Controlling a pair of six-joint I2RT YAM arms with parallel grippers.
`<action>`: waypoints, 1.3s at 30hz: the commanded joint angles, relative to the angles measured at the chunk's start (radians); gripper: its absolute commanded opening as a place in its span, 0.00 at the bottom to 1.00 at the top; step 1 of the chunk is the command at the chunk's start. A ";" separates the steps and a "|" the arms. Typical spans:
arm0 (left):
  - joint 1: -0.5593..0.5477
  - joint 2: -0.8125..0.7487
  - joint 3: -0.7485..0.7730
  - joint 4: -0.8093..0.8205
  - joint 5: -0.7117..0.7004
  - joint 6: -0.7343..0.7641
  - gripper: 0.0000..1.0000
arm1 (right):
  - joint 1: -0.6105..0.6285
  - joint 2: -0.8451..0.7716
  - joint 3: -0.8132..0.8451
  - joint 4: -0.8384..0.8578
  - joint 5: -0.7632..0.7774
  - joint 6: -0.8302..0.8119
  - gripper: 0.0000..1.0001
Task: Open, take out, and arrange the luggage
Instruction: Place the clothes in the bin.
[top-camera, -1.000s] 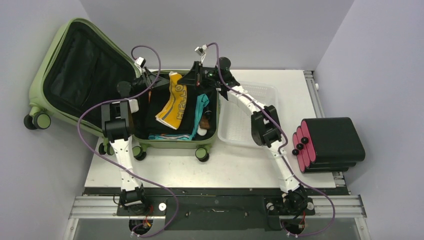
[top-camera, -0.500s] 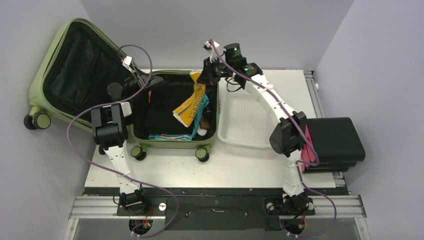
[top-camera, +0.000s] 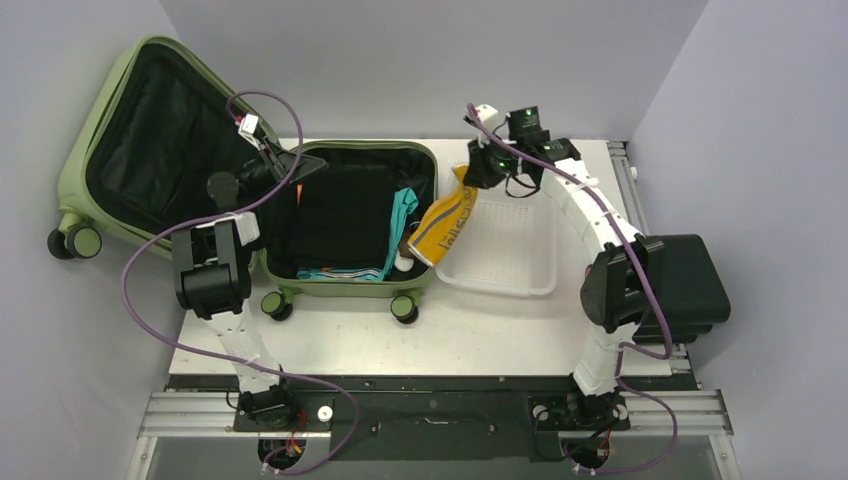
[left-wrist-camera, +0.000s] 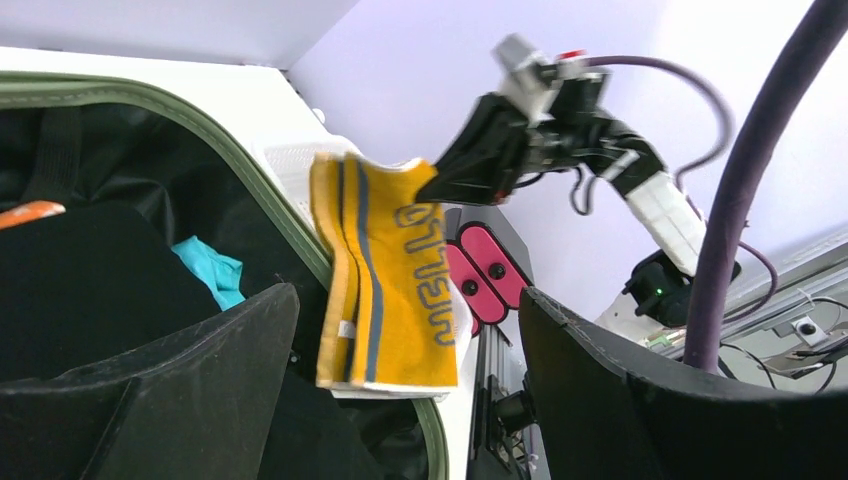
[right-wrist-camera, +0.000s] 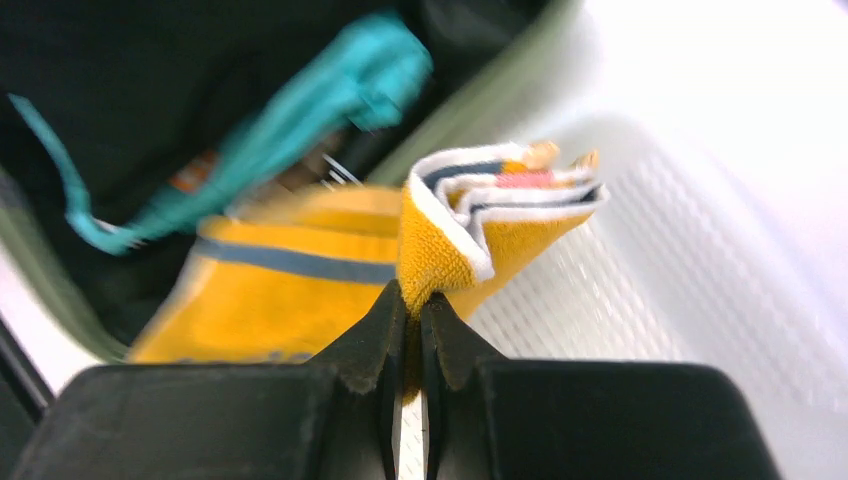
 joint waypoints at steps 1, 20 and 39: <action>0.014 -0.076 -0.041 0.070 0.013 0.018 0.78 | -0.101 -0.006 -0.120 0.034 0.034 -0.086 0.00; 0.028 -0.095 -0.109 0.166 0.025 -0.044 0.79 | -0.227 0.143 -0.126 0.082 0.213 -0.055 0.00; 0.025 -0.105 -0.115 0.169 0.018 -0.053 0.80 | -0.182 0.111 -0.144 0.114 0.720 0.004 0.55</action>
